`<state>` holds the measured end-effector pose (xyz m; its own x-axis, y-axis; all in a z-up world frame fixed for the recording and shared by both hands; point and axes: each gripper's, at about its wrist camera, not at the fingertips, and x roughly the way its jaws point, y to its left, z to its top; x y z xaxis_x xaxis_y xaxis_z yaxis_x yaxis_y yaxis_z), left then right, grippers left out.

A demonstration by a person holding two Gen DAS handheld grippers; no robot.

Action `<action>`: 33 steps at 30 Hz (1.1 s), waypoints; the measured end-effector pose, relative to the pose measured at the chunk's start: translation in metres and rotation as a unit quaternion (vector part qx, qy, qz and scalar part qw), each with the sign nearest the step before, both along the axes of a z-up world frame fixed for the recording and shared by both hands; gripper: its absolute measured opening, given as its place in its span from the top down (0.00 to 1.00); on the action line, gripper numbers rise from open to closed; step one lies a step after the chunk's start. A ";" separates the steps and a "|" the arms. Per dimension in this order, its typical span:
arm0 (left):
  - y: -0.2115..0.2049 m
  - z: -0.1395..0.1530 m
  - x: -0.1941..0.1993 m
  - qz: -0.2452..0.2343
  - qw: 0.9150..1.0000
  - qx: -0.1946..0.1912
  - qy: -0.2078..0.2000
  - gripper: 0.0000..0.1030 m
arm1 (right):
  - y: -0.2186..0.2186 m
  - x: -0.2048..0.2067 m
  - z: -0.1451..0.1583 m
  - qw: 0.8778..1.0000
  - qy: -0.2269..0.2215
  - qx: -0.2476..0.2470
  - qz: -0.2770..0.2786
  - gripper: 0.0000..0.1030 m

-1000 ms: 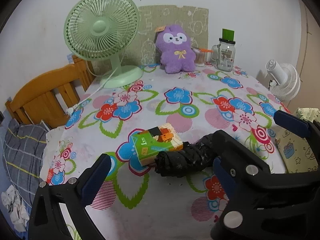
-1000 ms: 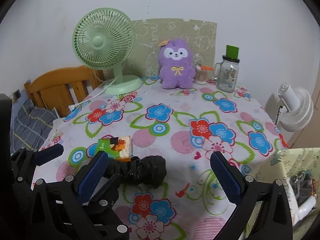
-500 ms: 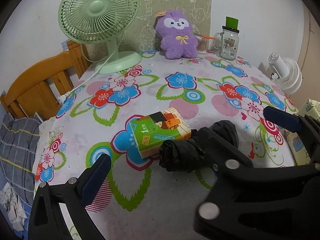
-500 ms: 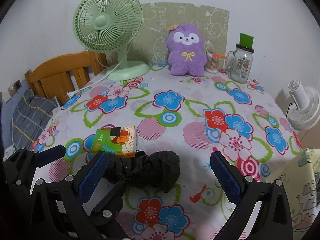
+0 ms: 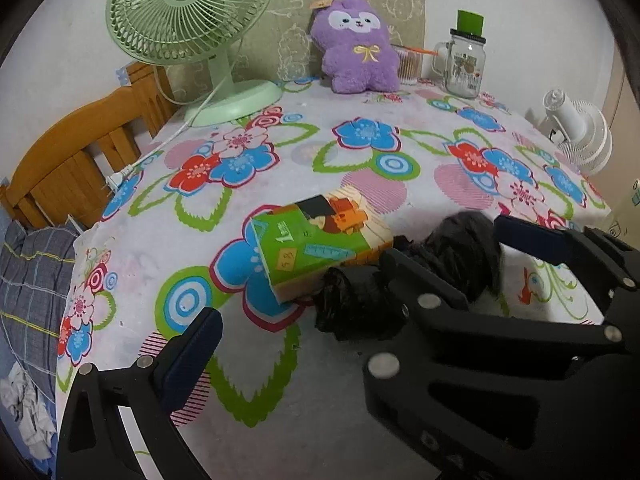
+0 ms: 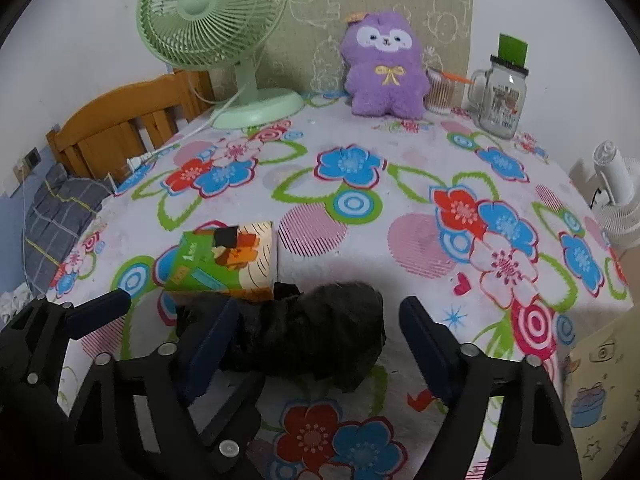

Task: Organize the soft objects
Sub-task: 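Grasp the green tissue pack with the left gripper while the right gripper grasps the black bundle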

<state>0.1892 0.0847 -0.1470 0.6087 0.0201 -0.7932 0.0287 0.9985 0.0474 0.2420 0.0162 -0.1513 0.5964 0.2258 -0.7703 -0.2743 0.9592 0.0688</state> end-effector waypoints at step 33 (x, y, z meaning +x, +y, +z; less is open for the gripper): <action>-0.015 0.005 0.021 0.012 1.000 -0.008 0.003 0.00 | -0.034 0.003 0.019 0.998 -0.028 -0.008 -0.054 0.47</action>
